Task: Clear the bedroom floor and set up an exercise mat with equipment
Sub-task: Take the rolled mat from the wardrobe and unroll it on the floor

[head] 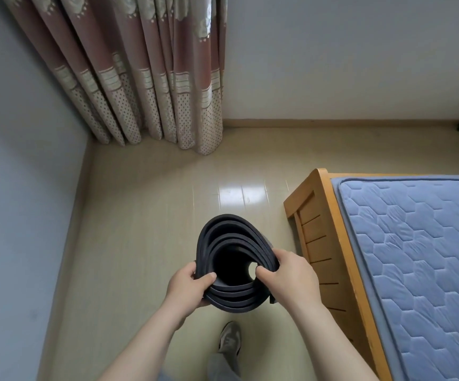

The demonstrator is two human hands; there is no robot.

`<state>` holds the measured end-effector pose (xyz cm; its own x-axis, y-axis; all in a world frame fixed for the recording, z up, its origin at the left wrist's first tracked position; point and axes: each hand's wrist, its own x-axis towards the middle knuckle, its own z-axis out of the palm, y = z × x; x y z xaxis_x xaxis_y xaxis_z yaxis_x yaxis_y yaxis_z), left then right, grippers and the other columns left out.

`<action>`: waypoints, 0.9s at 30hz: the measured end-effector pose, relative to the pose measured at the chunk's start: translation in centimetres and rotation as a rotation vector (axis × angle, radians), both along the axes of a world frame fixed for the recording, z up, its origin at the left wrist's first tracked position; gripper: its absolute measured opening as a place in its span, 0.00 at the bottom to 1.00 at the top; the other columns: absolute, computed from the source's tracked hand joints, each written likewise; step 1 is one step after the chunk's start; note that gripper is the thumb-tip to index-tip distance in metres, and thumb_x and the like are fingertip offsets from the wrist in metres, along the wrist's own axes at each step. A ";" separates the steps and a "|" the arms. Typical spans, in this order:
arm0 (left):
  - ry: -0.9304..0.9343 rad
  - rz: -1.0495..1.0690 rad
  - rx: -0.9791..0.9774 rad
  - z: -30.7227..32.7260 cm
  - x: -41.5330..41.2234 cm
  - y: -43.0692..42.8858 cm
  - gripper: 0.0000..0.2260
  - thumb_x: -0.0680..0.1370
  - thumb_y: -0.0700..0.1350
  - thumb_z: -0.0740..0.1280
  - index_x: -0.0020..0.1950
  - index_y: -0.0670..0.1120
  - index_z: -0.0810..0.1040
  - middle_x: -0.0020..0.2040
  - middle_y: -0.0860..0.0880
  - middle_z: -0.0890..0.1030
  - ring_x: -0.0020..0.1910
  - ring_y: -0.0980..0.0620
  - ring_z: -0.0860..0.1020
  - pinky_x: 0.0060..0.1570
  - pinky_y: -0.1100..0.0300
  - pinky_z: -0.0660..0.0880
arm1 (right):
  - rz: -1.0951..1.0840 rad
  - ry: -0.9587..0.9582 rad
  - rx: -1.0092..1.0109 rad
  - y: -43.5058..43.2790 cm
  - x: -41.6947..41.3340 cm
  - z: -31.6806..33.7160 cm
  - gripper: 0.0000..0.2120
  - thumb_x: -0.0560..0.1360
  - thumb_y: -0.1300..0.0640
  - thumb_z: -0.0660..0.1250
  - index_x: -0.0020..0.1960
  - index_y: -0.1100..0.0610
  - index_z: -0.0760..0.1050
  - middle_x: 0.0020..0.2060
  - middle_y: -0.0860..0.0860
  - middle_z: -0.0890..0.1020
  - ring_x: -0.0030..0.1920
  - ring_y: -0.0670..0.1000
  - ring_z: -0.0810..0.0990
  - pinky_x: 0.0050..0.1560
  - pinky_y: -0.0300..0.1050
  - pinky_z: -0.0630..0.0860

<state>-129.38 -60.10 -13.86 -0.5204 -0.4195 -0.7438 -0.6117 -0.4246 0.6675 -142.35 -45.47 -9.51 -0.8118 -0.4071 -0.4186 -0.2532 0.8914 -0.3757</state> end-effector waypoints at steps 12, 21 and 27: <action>-0.125 0.034 0.014 -14.9 1.4 -4.9 0.04 0.77 0.40 0.67 0.51 0.47 0.77 0.49 0.46 0.82 0.47 0.47 0.82 0.41 0.53 0.82 | -0.042 -0.047 -0.010 -5.7 1.9 -15.0 0.19 0.67 0.45 0.63 0.56 0.46 0.76 0.36 0.45 0.82 0.36 0.48 0.81 0.37 0.46 0.80; -0.156 0.068 -0.007 -17.5 2.5 -12.1 0.07 0.76 0.48 0.68 0.52 0.46 0.77 0.50 0.44 0.83 0.45 0.47 0.83 0.43 0.51 0.82 | -0.038 -0.014 -0.063 -12.6 3.2 -17.9 0.14 0.65 0.43 0.61 0.42 0.51 0.73 0.29 0.47 0.79 0.33 0.50 0.78 0.34 0.48 0.78; -0.270 0.067 0.190 -19.0 1.9 -19.1 0.51 0.51 0.79 0.68 0.66 0.52 0.70 0.59 0.49 0.80 0.53 0.46 0.81 0.50 0.46 0.79 | 0.023 -0.036 -0.067 -18.4 5.9 -20.1 0.18 0.66 0.37 0.63 0.40 0.52 0.70 0.29 0.47 0.78 0.34 0.50 0.77 0.34 0.46 0.74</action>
<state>-127.48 -79.24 -32.83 -0.2697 -0.2864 -0.9194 -0.7222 -0.5713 0.3899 -136.43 -63.87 -29.63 -0.7868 -0.4537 -0.4185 -0.2592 0.8582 -0.4431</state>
